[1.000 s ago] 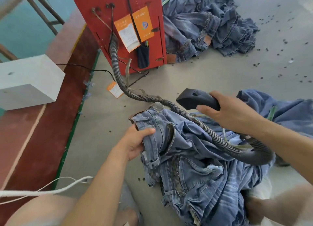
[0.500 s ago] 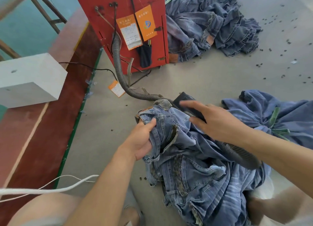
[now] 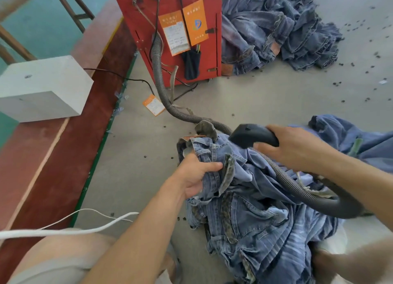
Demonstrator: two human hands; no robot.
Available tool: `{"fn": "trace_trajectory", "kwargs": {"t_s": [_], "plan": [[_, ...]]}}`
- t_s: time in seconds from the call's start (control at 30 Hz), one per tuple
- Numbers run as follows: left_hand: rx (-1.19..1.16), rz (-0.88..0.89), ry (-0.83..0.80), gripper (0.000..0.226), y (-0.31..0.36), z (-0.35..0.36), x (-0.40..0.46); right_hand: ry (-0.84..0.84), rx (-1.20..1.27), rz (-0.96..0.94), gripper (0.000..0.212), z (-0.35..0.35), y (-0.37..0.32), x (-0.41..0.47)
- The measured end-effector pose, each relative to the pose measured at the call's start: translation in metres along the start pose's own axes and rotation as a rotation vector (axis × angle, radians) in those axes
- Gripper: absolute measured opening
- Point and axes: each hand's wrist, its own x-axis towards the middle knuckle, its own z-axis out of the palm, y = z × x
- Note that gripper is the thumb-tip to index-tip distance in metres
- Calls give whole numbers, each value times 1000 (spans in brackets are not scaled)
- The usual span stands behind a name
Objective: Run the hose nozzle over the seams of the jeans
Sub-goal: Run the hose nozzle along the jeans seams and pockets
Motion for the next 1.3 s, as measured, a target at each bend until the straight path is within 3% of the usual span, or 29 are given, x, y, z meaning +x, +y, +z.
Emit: {"fn": "trace_trajectory", "kwargs": {"t_s": [0.07, 0.17, 0.27, 0.33, 0.4, 0.47, 0.57, 0.77, 0.93, 1.1, 1.23, 1.3], "plan": [[17, 23, 17, 34, -1, 2, 0, 42, 40, 54, 25, -5, 3, 2], [62, 70, 43, 34, 1, 7, 2, -92, 215, -29, 21, -15, 4, -11], [82, 67, 10, 35, -2, 11, 0, -185, 146, -55, 20, -5, -6, -9], [21, 28, 30, 27, -3, 13, -1, -74, 104, 19, 35, 6, -5, 1], [-90, -16, 52, 18, -3, 14, 0, 93, 132, 73, 68, 11, -2, 6], [-173, -62, 64, 17, 0, 16, 0, 171, 193, 26, 78, 16, 1, 2], [-201, -106, 49, 23, 2, 22, -2, 113, 172, -24, 56, 29, -4, -8], [-171, -92, -147, 32, 8, 25, -8, 29, 48, 23, 52, 50, -7, 2], [-164, -98, -163, 39, 19, 11, -8, 115, 124, -92, 27, 32, 11, 19], [-255, -144, -187, 45, 23, 7, -12, 164, 73, -9, 38, 22, 16, 19], [-356, -115, -191, 56, 25, 12, -9, 180, 132, -68, 59, 28, 3, -1], [-359, -117, -187, 58, 26, 13, -8, 138, 73, -109, 51, 38, -1, -7]]}}
